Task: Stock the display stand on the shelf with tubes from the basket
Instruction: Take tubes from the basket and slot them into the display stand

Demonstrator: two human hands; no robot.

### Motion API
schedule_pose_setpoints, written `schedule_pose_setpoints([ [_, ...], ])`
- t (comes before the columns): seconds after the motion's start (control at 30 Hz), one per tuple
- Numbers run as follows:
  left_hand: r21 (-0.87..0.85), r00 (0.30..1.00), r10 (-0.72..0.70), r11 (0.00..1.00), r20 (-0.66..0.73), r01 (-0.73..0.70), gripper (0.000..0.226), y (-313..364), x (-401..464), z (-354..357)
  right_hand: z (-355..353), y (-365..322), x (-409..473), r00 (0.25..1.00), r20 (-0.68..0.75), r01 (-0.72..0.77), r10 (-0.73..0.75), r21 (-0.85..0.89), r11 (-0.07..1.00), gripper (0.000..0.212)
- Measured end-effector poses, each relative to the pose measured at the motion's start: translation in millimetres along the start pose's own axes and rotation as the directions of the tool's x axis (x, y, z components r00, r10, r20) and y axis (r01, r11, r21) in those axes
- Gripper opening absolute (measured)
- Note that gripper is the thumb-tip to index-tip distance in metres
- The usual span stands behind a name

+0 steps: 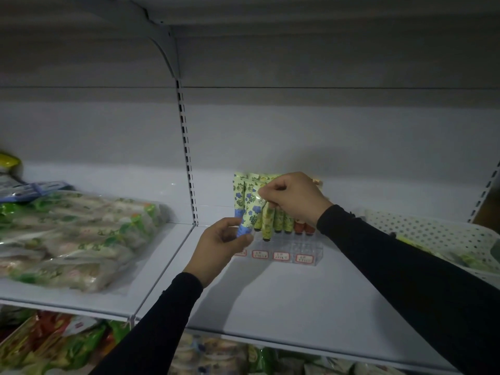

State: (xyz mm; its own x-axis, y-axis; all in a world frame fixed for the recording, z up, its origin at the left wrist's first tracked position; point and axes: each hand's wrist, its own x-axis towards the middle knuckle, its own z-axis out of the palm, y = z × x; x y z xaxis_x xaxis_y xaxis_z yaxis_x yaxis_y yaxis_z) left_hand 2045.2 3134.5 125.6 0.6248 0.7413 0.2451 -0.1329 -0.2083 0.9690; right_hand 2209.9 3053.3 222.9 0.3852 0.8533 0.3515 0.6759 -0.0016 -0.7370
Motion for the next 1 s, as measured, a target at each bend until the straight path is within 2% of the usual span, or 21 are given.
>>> schedule_pose_setpoints([
  [0.1, 0.123, 0.998, -0.051, 0.991, -0.033, 0.054, 0.023, -11, 2, -16, 1, 0, 7, 0.998, -0.042, 0.036, -0.038, -0.054, 0.998, 0.023],
  [0.17, 0.359, 0.994, -0.054, 0.93, -0.092, 0.084, 0.019, -24, 4, -31, 2, -1, 12, 0.996, -0.056, 0.057, -0.063, -0.1, 0.993, 0.025],
  [0.23, 0.585, 0.991, -0.035, 0.804, -0.13, 0.105, 0.023, -37, 8, -45, 3, 0, 16, 0.993, -0.074, 0.075, -0.087, -0.149, 0.986, 0.027],
  [0.33, 0.802, 0.994, -0.052, 0.588, -0.092, 0.105, 0.037, -53, 11, -60, 6, 0, 23, 0.99, -0.09, 0.09, -0.112, -0.217, 0.972, 0.028],
  [0.4, 0.895, 1.0, -0.008, 0.445, -0.008, 0.011, 0.047, -65, 14, -66, 7, 0, 29, 0.989, -0.085, 0.096, -0.122, -0.262, 0.96, 0.03],
  [0.47, 0.928, 0.999, 0.019, 0.372, 0.026, -0.031, 0.049, -74, 16, -70, 9, 0, 35, 0.987, -0.075, 0.111, -0.14, -0.302, 0.947, 0.034],
  [0.63, 0.93, 0.998, 0.043, 0.362, 0.052, -0.064, 0.043, -82, 15, -72, 16, 2, 50, 0.984, -0.054, 0.139, -0.17, -0.37, 0.919, 0.039],
  [0.73, 0.921, 0.998, 0.049, 0.384, 0.044, -0.059, 0.04, -85, 15, -72, 19, 2, 55, 0.985, -0.039, 0.139, -0.166, -0.381, 0.914, 0.036],
  [0.87, 0.926, 0.999, 0.026, 0.374, 0.041, -0.048, 0.049, -84, 14, -73, 22, 2, 57, 0.987, -0.025, 0.137, -0.161, -0.406, 0.904, 0.032],
  [1.0, 0.923, 0.999, 0.024, 0.383, 0.032, -0.039, 0.046, -82, 15, -71, 22, 4, 57, 0.987, -0.001, 0.149, -0.163, -0.392, 0.908, 0.023],
])
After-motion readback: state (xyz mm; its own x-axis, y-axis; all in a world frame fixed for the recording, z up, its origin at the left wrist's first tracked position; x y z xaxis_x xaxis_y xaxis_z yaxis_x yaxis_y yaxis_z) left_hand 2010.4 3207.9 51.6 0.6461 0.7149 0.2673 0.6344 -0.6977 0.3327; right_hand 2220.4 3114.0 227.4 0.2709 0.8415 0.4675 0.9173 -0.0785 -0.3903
